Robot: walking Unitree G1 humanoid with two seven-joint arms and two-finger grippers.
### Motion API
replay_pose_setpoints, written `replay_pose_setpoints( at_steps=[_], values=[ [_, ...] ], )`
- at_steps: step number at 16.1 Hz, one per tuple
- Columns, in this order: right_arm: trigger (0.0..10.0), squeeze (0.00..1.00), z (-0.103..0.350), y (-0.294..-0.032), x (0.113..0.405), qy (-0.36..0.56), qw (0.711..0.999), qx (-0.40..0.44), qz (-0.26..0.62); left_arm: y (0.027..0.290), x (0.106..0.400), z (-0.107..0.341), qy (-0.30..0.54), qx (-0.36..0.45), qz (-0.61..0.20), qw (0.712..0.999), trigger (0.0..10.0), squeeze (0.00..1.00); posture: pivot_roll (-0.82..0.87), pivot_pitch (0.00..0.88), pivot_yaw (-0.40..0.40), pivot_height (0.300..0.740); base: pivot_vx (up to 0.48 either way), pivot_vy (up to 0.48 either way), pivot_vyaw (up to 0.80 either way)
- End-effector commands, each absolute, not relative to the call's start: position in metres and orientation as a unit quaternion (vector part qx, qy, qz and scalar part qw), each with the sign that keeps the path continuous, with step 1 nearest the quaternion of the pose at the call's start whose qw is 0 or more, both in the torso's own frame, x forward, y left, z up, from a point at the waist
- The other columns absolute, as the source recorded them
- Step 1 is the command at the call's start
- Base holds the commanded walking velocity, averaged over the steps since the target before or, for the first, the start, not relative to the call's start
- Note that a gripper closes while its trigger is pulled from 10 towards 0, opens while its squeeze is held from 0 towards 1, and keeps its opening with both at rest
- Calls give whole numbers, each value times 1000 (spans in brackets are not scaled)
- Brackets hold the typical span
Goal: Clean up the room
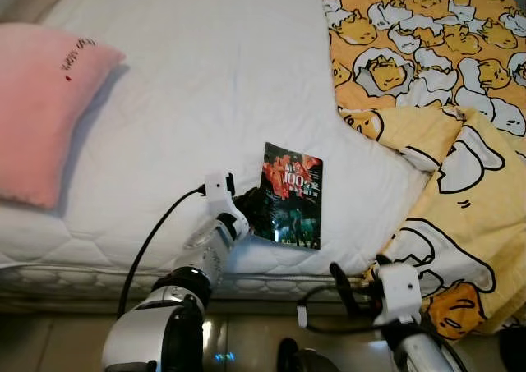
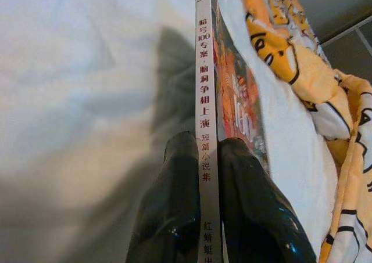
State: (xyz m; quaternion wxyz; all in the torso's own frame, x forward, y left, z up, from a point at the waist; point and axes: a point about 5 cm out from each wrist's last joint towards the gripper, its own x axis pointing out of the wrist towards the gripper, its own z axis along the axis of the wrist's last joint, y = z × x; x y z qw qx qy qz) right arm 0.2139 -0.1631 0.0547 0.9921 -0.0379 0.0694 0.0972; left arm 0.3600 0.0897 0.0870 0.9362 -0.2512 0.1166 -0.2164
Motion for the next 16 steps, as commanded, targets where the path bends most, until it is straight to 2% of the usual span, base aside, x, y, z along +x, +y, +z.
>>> replay_pose_setpoints(
  at_steps=[1,5,7,8,9,10,14,16],
  values=[
    [10000,0,48,-170,216,76,993,-40,81,93,367,102,79,-256,-224,937,0,0,-45,161,-41,740,0,0,0],
    [10000,0,55,-170,238,49,995,-44,77,112,378,126,18,-228,-209,951,0,0,-22,108,-22,740,0,0,0],
    [10000,0,84,-169,258,-3,998,-19,58,113,386,165,-69,-120,-233,963,0,0,-2,42,-1,740,0,0,0],
    [10000,0,96,-171,265,-26,999,-4,45,112,386,177,-96,-95,-240,961,0,0,10,14,9,740,0,0,0],
    [10000,0,106,-174,270,-47,998,6,33,113,385,183,-109,-67,-246,961,0,0,15,0,18,740,0,0,0],
    [10000,0,125,-185,276,-98,995,17,-10,115,380,182,-122,-1,-253,960,0,0,29,0,30,740,0,0,0],
    [10000,0,142,-203,279,-153,986,11,-70,128,373,166,-118,-2,-212,970,0,0,35,0,31,740,0,0,0],
    [10000,0,131,-209,279,-146,986,12,-81,131,370,161,-111,3,-186,976,0,0,57,0,27,740,0,0,0]
  ],
)
